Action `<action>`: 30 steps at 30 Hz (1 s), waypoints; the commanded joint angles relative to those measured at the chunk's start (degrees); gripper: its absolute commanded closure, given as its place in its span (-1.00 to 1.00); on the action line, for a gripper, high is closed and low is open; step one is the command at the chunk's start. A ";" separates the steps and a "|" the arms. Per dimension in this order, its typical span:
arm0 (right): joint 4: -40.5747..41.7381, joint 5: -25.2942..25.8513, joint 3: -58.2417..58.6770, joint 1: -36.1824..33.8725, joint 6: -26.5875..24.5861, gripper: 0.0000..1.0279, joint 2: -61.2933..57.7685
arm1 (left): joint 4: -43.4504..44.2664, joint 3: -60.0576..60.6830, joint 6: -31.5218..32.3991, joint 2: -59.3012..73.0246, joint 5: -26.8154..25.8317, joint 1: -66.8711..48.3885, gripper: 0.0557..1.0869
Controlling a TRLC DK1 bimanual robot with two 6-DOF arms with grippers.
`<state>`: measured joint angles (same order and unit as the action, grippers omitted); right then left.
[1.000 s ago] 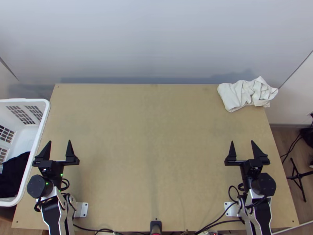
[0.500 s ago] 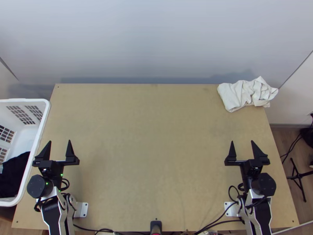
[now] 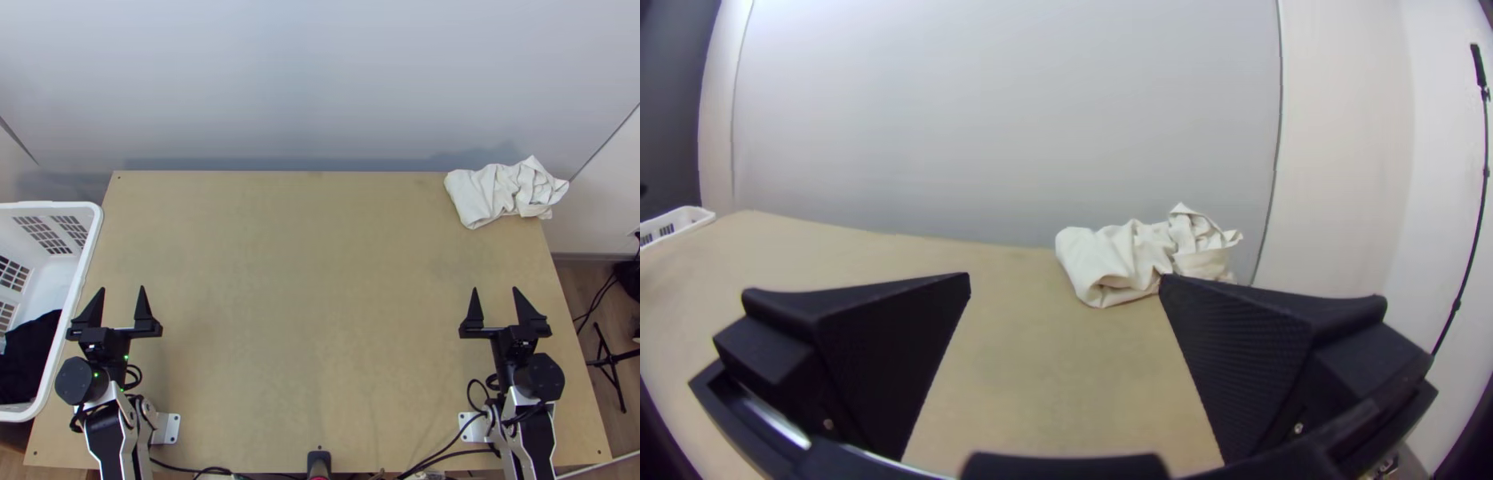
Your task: Fold the t-shirt
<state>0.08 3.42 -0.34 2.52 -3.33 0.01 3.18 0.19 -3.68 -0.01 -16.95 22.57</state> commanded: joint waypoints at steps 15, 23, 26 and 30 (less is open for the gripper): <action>3.79 0.80 -2.21 -6.57 5.88 -0.93 0.16 | 2.01 -0.63 6.58 0.01 5.00 -0.24 -0.91; 5.20 0.80 -16.54 -3.84 4.12 -0.93 -16.97 | 1.92 -13.90 5.00 16.89 5.35 -1.65 -0.91; 3.09 0.80 -24.53 -0.77 4.12 -0.93 -24.62 | -4.67 -24.80 5.00 28.49 5.26 -1.74 -0.91; -0.87 0.89 -39.30 2.92 2.89 -0.93 -35.96 | -11.35 -36.92 4.91 36.05 5.17 -2.18 -0.91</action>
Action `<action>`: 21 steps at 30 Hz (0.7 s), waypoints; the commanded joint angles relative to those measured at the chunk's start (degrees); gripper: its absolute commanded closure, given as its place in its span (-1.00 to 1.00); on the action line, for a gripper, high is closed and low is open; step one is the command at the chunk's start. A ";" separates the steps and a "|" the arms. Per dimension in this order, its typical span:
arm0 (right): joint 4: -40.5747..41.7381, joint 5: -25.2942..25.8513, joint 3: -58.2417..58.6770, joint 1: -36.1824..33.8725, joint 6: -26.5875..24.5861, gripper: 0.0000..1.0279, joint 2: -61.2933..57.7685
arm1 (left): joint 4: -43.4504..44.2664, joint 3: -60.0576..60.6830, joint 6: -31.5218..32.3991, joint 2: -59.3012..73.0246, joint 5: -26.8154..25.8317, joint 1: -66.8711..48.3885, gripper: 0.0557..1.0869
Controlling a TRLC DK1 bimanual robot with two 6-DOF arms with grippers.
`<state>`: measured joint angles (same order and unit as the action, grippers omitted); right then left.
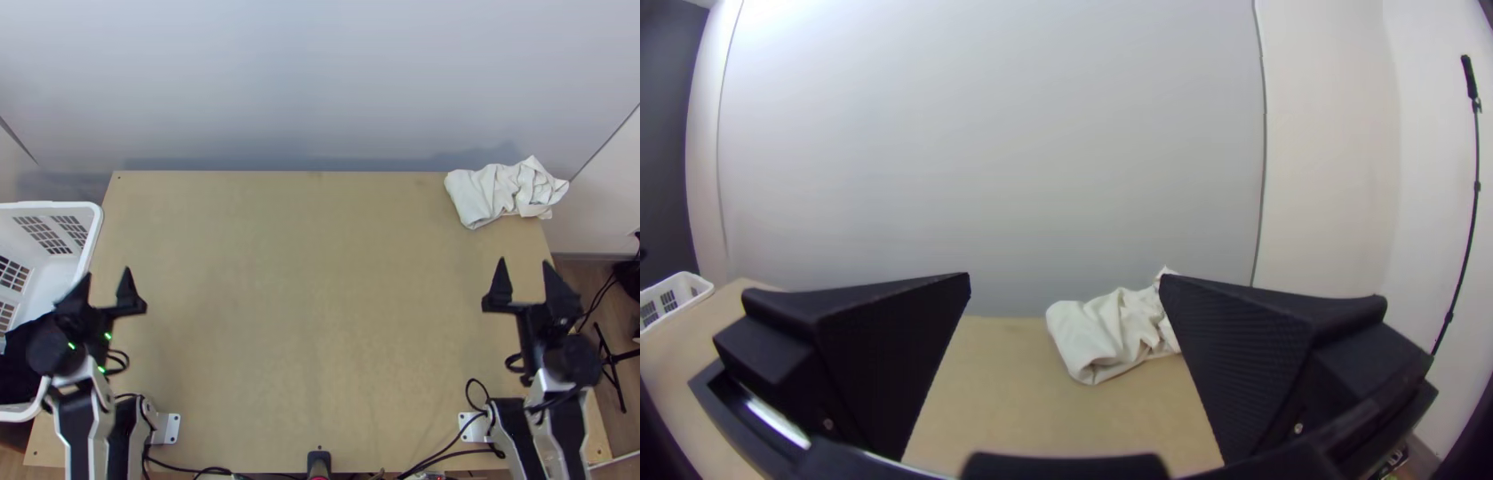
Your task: Fold the t-shirt
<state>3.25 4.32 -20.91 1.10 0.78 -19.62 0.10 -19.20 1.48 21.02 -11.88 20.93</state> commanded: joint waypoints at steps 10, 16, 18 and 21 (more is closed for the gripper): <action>-12.83 0.08 -44.05 6.81 -1.30 -0.93 -34.88 | -26.64 -42.59 -0.07 29.61 -2.18 -3.09 -0.91; -20.82 0.08 -46.77 10.41 -1.30 -0.93 -40.06 | -32.71 -51.46 -1.12 38.31 -2.01 -5.55 -0.91; -23.11 -0.01 -47.74 11.20 -1.30 -0.93 -41.64 | -32.97 -53.57 -1.12 42.44 -1.66 -5.55 -0.91; -24.78 -0.01 -49.58 12.78 -1.30 -0.93 -44.19 | -33.15 -56.56 -1.04 47.45 -0.78 -5.55 -0.91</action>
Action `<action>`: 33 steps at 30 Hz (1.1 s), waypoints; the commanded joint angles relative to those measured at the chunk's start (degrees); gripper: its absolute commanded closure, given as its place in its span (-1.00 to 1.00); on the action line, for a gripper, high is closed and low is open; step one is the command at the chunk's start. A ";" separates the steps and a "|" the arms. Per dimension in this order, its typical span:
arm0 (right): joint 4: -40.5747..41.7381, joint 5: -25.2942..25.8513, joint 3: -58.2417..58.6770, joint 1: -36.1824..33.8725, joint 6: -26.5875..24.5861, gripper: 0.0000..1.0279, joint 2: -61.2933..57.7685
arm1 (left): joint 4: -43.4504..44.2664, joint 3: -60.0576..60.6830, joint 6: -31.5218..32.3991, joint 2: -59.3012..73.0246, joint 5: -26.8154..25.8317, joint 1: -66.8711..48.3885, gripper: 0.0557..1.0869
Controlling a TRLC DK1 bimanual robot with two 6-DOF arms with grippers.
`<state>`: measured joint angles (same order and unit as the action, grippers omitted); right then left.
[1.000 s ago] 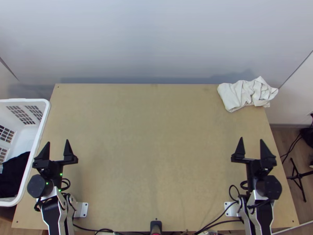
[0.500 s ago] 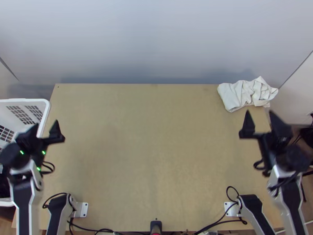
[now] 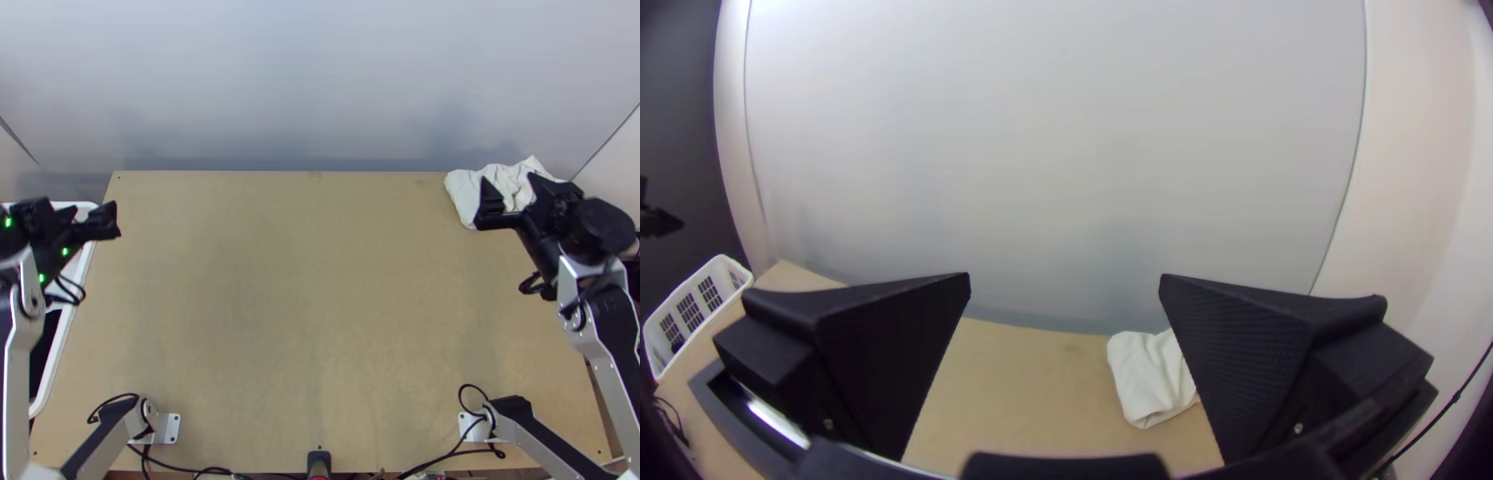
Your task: Fold the t-shirt
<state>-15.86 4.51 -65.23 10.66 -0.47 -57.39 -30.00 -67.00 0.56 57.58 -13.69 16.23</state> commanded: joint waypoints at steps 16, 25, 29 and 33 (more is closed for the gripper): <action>-14.82 -6.10 -13.52 21.69 2.40 -0.93 -17.15 | -3.14 -10.69 0.76 19.23 12.11 15.15 -0.91; -13.94 -6.45 -14.05 26.87 0.56 -0.93 -20.40 | -3.05 -12.19 -10.31 30.84 12.11 31.32 -0.91; -13.94 -6.45 -13.87 27.31 0.73 -0.93 -20.49 | -2.61 -14.03 -12.60 37.87 12.11 36.68 -0.91; -13.85 -6.45 -13.25 27.75 1.09 -0.93 -20.57 | -0.76 -14.65 -14.71 43.40 12.11 40.20 -0.90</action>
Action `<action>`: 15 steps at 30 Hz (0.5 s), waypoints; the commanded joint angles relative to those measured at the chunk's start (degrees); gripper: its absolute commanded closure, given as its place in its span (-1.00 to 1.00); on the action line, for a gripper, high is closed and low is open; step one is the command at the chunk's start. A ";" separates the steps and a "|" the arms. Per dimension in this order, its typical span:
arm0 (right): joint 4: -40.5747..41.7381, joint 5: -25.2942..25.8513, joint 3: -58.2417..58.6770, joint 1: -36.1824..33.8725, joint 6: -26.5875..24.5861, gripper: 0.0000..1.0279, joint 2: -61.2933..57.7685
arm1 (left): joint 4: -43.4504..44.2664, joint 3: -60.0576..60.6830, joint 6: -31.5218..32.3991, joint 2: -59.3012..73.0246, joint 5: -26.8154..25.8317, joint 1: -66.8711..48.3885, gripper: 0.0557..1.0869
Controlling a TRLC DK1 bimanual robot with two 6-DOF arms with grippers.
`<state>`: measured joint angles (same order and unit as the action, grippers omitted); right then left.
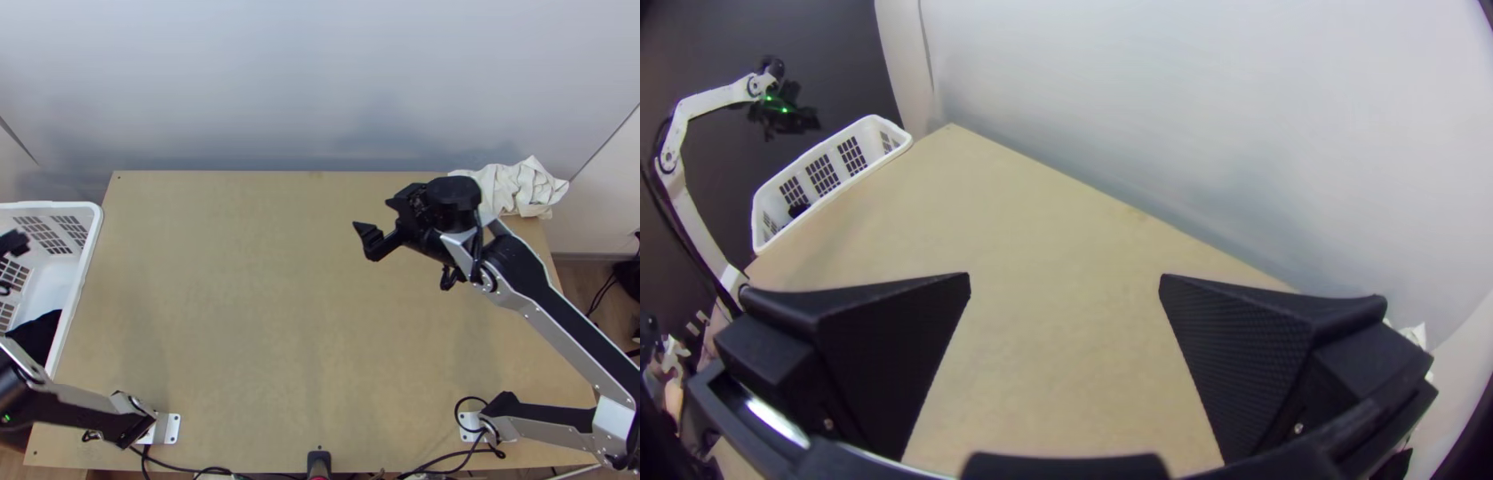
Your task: Fold the t-shirt
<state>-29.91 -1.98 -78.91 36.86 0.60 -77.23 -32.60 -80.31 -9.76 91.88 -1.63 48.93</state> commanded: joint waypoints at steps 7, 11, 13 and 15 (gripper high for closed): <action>-0.32 0.04 0.78 3.04 -0.69 -0.93 -0.46 | 3.95 -6.08 -8.70 19.31 0.05 10.75 -0.90; -1.03 0.04 1.13 3.30 -0.51 -0.93 -0.46 | 7.46 -6.79 -9.66 22.82 0.05 11.63 -0.90; -1.03 0.04 1.22 3.30 -0.43 -0.93 -0.46 | 7.46 -8.10 -9.66 25.37 0.05 12.16 -0.90; -1.03 0.04 1.22 3.30 -0.34 -0.93 -0.46 | 7.64 -8.37 -10.02 27.30 0.05 12.51 -0.90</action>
<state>-30.52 -1.98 -78.02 39.66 0.14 -77.69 -26.79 -86.32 -18.17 111.85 -1.48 59.29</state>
